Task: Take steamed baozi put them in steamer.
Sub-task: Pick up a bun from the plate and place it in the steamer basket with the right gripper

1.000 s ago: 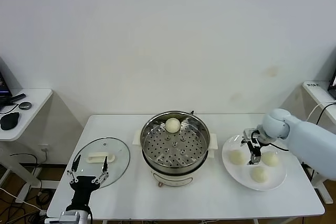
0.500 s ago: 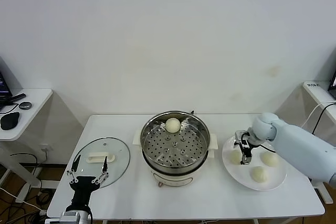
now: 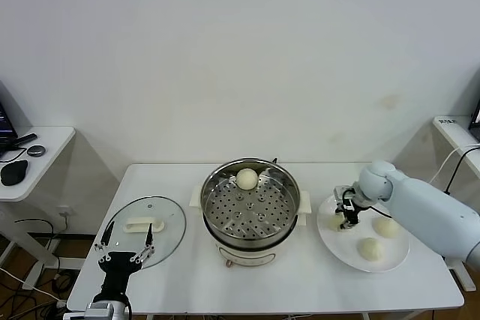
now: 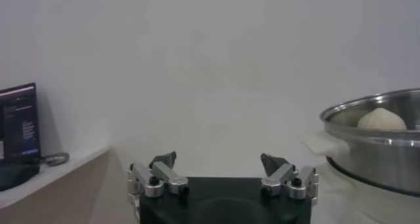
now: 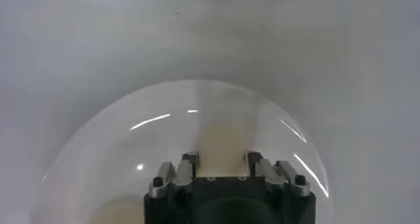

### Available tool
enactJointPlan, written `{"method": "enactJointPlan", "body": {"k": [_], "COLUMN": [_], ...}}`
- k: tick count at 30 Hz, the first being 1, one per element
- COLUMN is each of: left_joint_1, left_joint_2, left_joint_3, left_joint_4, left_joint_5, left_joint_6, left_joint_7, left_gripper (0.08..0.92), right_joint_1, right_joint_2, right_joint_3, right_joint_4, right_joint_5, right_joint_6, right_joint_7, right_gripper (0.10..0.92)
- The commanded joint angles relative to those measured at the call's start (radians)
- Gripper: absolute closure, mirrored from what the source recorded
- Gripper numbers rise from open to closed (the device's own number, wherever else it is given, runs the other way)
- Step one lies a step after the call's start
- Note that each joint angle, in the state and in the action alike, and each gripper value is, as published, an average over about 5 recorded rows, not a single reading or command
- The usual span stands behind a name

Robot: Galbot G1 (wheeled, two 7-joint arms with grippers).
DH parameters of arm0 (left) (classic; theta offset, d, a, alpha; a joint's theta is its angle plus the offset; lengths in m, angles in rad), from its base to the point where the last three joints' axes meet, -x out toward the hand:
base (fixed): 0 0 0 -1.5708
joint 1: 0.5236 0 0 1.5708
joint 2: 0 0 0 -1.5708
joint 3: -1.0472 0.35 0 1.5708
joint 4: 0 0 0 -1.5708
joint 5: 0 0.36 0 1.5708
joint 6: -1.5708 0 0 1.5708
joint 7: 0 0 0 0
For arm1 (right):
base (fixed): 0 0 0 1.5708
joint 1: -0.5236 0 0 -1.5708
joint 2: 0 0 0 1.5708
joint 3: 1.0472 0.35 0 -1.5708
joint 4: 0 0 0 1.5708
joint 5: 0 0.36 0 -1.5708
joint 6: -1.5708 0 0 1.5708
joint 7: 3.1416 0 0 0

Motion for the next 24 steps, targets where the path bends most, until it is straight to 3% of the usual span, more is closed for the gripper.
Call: {"method": "enactJointPlan", "body": {"k": [1,6,11,18,24], "left_joint_1": [-0.002,-0.016,-0.026,-0.030,-0.028], "left_joint_2": [0.002,0.010,0.022,0.032,0.028], "left_joint_3": [0.006,0.017,0.026,0.021,0.006], "left_joint_4": [-0.001,0.004,0.007,0.009,0.010], "left_joint_5": [0.000,-0.003,-0.007,-0.020,-0.026], "left_joint_6": [0.000,0.002,0.004,0.008,0.007], "left_joint_7": [0.002,0.005,0.008,0.014,0.016], "left_gripper": [0.177,0.177,0.177,0.177,0.177], "right_joint_1": [0.154,0.376,0.739,0.984,0.897], "right_joint_2": [-0.095,-0.189,-0.177,0.052,0.291], "right_joint_3": [-0.084,-0.232,-0.503,-0.648,-0.639], "right_joint_4": [0.105,0.219,0.351,0.496,0.451], "right_joint_5": [0.108,0.270,0.482,0.818,0.959], "right_joint_6": [-0.027,-0.078,-0.157,-0.338,-0.457], "right_joint_7": [-0.016,-0.006,0.021,0.149,0.295], "right_gripper": [0.573,0.563,0.559,0.556,0.550]}}
